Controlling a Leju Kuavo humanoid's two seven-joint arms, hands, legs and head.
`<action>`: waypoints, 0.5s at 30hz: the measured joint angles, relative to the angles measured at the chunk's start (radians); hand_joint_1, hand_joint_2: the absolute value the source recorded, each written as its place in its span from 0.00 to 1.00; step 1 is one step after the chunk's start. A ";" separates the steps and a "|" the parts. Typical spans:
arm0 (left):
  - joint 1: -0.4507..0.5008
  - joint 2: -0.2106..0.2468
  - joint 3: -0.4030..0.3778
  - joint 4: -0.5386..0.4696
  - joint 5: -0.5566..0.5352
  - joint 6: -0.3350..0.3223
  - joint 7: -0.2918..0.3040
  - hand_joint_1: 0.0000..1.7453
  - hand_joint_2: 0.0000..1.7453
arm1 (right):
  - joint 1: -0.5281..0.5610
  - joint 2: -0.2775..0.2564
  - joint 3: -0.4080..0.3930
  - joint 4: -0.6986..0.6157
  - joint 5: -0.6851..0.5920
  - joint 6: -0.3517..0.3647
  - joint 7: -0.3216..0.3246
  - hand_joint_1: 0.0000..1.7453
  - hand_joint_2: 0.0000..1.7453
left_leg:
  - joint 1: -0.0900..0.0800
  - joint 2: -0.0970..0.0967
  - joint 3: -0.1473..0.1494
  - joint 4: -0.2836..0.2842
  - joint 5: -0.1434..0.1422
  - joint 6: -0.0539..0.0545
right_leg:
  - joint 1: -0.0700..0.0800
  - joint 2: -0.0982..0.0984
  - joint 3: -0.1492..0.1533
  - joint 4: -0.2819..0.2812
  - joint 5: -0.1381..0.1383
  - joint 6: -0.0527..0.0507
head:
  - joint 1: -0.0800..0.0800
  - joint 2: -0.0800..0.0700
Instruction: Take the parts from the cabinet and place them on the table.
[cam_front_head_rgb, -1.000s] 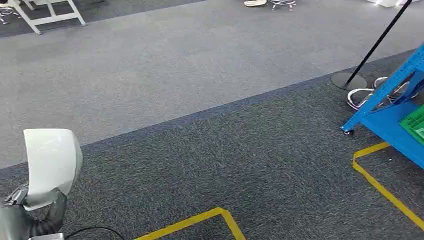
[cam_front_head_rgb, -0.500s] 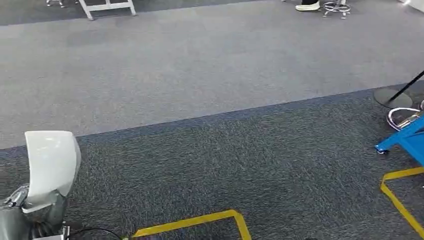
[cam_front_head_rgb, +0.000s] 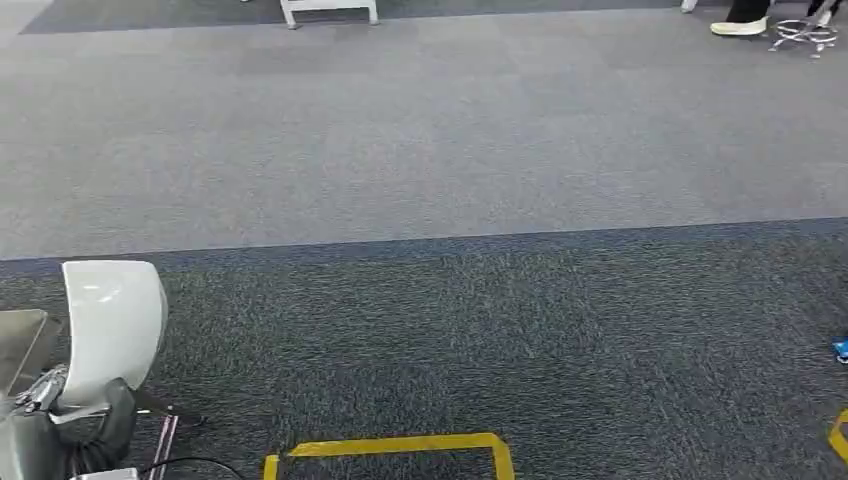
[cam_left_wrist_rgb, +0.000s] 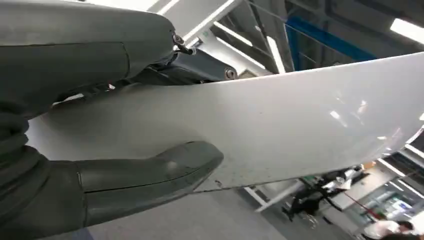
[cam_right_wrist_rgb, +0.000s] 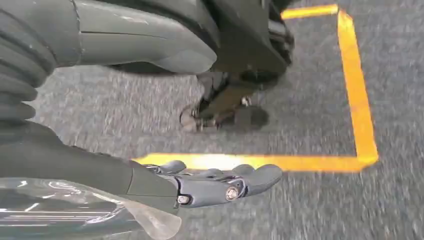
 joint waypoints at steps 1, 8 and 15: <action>-0.003 -0.002 0.002 0.000 0.000 0.000 0.000 1.00 1.00 | 0.002 0.000 -0.001 0.000 0.000 0.000 0.000 0.00 1.00 | -0.002 0.047 -0.018 0.040 -0.027 -0.005 | 0.001 -0.010 0.005 -0.004 -0.001 -0.003 | -0.008 0.000; -0.002 -0.008 0.008 0.000 0.000 0.000 0.000 1.00 1.00 | 0.003 0.000 -0.003 0.000 0.000 0.002 -0.001 0.00 1.00 | 0.012 0.102 -0.048 0.112 -0.011 -0.019 | 0.006 -0.113 0.026 -0.004 -0.021 -0.003 | -0.009 0.000; 0.001 -0.025 0.028 -0.001 -0.002 -0.006 0.000 1.00 1.00 | -0.008 0.000 -0.004 0.000 0.000 0.002 -0.003 0.00 1.00 | 0.001 0.115 0.016 -0.022 0.006 0.026 | 0.006 -0.127 0.042 0.002 -0.053 0.040 | -0.007 0.000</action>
